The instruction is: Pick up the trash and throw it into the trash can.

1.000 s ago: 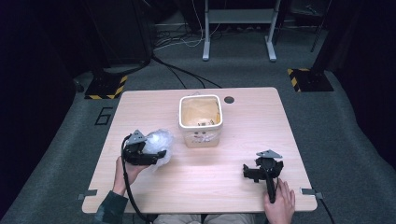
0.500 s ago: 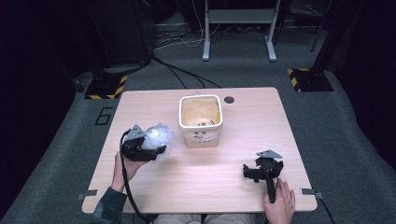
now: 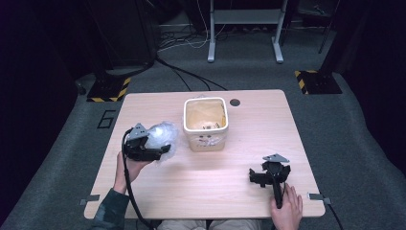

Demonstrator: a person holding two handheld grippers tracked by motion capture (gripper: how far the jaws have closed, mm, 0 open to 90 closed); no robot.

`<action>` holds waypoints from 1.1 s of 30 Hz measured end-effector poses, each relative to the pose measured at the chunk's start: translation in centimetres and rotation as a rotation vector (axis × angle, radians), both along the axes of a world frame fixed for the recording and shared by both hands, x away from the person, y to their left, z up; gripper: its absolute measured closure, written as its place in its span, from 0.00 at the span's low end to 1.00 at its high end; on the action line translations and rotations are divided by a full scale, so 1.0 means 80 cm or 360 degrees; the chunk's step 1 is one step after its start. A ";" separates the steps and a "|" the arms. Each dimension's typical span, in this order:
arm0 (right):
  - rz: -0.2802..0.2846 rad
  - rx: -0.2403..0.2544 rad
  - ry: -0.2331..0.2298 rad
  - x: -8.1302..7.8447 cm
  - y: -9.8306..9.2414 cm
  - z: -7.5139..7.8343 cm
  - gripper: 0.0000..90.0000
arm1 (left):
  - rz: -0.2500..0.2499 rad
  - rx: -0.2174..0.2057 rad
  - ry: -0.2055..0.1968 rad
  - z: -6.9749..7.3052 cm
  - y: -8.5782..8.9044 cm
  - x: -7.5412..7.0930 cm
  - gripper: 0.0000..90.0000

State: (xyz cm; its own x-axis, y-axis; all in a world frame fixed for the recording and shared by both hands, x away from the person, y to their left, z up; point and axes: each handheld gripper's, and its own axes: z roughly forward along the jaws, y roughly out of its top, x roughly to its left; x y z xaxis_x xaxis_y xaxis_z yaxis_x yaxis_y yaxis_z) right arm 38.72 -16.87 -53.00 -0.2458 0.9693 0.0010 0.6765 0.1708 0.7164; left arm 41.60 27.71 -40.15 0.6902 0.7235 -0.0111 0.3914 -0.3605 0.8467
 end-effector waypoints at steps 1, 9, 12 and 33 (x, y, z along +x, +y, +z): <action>0.0000 0.0000 0.0000 0.000 0.000 0.000 0.00 | 0.0000 -0.0003 -0.0002 0.002 0.000 0.000 0.32; 0.0000 0.0000 0.0000 0.000 0.000 0.000 0.00 | -0.0014 -0.0009 -0.0037 0.015 -0.005 0.003 0.32; 0.0000 0.0000 0.0000 0.000 0.000 0.000 0.00 | -0.0023 -0.0006 -0.0044 0.020 -0.007 0.005 0.32; 0.0000 0.0000 0.0000 0.000 0.000 0.000 0.00 | -0.0056 0.0017 -0.0124 0.059 -0.028 0.022 0.32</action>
